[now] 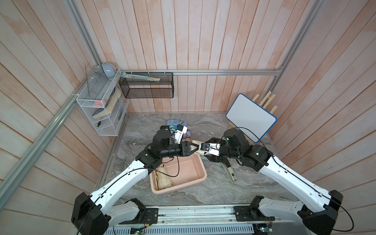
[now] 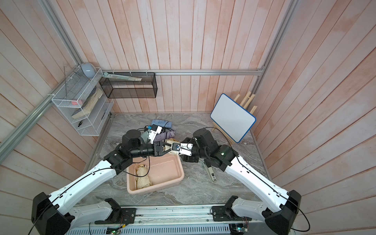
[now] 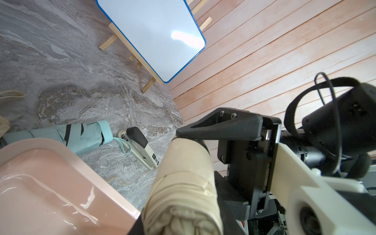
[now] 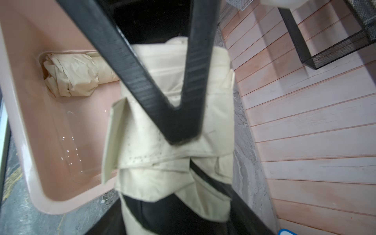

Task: Put the umbrella into the storage box
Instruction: Pick up the umbrella from the center of the board.

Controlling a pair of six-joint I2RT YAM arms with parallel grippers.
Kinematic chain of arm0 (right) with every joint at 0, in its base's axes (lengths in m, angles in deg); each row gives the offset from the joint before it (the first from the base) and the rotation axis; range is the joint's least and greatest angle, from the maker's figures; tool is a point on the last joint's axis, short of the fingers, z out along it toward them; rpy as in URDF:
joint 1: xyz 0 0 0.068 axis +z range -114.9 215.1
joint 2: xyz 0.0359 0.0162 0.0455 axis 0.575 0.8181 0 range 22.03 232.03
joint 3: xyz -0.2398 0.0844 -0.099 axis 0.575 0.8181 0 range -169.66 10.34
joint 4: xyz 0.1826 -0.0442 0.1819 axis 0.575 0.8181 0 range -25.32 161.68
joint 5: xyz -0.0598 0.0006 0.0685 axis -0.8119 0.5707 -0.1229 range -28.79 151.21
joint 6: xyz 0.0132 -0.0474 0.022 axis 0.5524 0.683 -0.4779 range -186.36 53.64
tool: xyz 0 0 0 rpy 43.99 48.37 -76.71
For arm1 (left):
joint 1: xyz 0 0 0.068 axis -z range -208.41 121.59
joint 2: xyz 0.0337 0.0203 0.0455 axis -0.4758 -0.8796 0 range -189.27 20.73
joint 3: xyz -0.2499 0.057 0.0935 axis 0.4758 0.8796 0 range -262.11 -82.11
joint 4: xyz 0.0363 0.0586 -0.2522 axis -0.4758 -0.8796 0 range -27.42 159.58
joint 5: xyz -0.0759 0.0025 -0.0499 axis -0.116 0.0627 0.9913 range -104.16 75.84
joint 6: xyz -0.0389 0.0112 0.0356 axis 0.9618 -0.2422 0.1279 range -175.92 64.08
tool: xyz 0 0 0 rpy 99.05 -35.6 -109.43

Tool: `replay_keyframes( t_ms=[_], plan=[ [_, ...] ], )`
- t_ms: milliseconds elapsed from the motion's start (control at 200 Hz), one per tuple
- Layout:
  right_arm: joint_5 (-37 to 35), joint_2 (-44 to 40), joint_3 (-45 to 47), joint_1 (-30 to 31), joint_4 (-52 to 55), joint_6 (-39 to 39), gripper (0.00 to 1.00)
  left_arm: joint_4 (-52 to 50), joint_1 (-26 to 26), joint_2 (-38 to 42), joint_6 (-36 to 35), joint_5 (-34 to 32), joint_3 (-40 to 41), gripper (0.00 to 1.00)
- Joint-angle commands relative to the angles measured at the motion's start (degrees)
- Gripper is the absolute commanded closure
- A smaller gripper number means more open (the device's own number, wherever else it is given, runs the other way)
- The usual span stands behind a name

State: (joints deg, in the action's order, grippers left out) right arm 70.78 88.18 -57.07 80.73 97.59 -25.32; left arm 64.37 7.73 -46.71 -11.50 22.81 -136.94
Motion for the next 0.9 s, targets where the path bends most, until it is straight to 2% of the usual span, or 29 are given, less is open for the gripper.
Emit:
replay_keyframes(
  t_ms=[0,50,150,325,440,485,565,765,895],
  plan=[
    [2.20,-2.58,-0.54,0.33,-3.93,-6.91,0.25,5.62,-0.11,-0.19,-0.24,-1.90,-1.93,0.91],
    [2.21,-3.84,-0.10,0.26,-5.64,-10.28,0.23,6.78,-0.11,-0.17,-0.39,-2.98,-1.76,1.00],
    [1.57,-6.55,0.65,0.25,-9.09,-18.87,0.19,9.25,-0.13,-0.10,-0.52,-6.16,-1.20,1.00],
    [-2.79,-8.67,1.28,0.94,-16.84,-45.48,0.22,13.21,-0.10,-0.14,-3.27,-14.87,-0.53,1.00],
    [-12.37,-10.47,5.11,2.94,-24.17,-60.53,0.24,19.43,-0.09,0.29,-4.25,-20.33,1.44,1.00],
    [-17.36,-10.04,4.28,2.96,-22.55,-67.14,0.24,22.03,-0.02,0.57,-5.20,-21.75,2.39,1.00],
    [-22.03,-8.80,1.82,2.97,-18.43,-75.99,0.25,26.20,0.07,1.23,-7.47,-24.41,3.84,1.00],
    [-23.33,-6.71,-0.25,2.96,-19.56,-96.91,0.22,35.57,0.51,2.98,-13.48,-28.45,8.28,1.00],
    [-18.96,-5.58,1.94,3.04,-30.01,-112.14,0.18,41.59,0.77,4.28,-19.64,-29.52,10.81,1.00]
  ],
)
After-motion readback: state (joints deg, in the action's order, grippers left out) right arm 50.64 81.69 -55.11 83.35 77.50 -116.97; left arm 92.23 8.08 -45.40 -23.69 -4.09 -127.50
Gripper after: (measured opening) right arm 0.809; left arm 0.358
